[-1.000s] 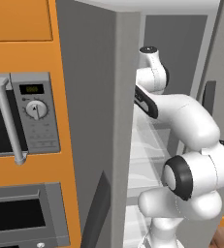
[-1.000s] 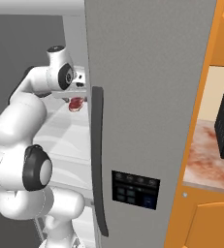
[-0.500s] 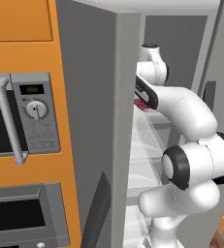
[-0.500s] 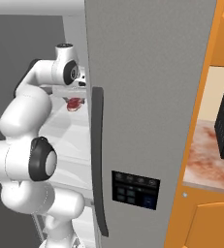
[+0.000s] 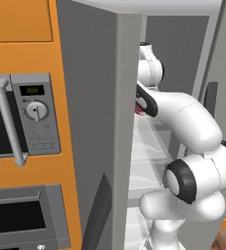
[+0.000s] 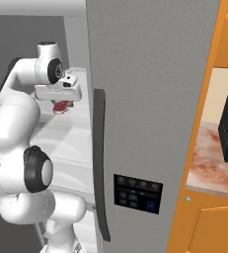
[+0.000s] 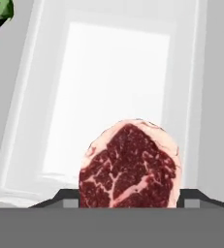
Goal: Open the fridge, remove the tangerine, eggplant, and steak, and place them on any counter.
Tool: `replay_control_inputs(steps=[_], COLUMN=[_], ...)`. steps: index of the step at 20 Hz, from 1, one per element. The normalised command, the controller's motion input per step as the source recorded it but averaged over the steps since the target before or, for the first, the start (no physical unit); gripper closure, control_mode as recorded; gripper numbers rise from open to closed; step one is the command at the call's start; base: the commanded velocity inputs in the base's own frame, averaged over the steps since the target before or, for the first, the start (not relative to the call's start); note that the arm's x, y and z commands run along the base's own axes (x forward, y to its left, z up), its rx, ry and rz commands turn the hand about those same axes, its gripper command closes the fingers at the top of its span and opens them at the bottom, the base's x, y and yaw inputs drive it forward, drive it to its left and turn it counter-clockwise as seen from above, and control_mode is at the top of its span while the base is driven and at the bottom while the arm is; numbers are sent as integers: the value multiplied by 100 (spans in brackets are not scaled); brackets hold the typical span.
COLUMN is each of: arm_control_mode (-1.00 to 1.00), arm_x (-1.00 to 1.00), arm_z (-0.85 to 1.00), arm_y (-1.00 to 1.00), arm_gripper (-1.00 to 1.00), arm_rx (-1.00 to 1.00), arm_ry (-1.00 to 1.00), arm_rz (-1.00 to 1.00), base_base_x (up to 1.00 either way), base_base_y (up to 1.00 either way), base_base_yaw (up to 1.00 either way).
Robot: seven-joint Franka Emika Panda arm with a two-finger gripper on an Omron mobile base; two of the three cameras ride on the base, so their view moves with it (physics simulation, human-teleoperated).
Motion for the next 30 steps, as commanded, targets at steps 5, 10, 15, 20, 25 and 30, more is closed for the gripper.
replay_control_inputs(steps=[5, 10, 15, 20, 25, 30], arm_control_mode=[-100, -100, -100, -100, 100, 100], arm_x=[-100, -100, -100, -96, -15, 0], arm_z=[0, 0, 0, 0, 0, 0], arm_y=[3, -10, -11, -12, 0, 0], arm_gripper=[100, 100, 100, 100, 100, 100], arm_rx=[0, 0, 0, 0, 0, 0], arm_ry=[-17, 0, 9, 15, 4, 0], arm_rz=[0, -1, -5, -5, -2, 0], base_base_x=[0, 0, 0, 0, -78, -85], base_base_y=[0, 0, 0, 0, -3, -25], base_base_yaw=[0, 0, 0, 0, -16, -57])
